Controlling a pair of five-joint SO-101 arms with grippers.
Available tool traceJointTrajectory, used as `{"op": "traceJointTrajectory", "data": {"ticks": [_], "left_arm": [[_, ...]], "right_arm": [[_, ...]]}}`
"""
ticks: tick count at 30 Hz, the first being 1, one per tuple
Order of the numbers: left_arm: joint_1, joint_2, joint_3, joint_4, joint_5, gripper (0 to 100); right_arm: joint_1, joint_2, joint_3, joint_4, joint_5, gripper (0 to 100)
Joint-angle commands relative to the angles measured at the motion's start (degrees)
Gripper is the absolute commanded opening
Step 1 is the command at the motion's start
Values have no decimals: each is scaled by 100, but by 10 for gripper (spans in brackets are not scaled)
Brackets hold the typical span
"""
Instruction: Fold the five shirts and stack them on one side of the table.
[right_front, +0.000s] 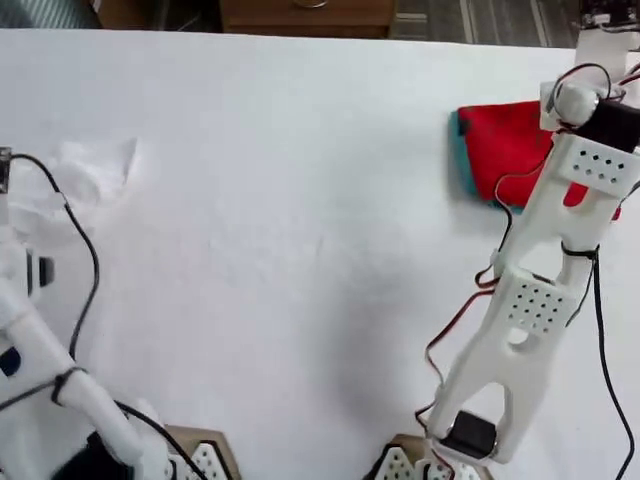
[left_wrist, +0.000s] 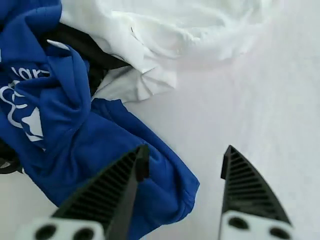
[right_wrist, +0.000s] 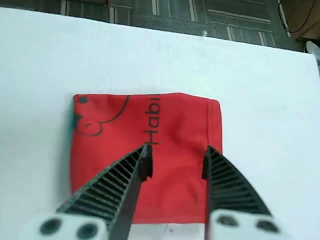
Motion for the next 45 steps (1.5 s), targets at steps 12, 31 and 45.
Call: {"op": "traceJointTrajectory", "data": {"ticks": [12, 31, 45], "left_arm": [[554, 5512, -6378, 2567, 1653, 252], [1046, 9248, -10633, 3587, 1152, 252], [1662, 7780, -10290, 3675, 1222, 27]], "right_arm": [[549, -1930, -44, 725, 9, 170], [338, -9121, 8325, 699, 9, 170], [101, -10141, 11525, -321, -18, 170]]}}
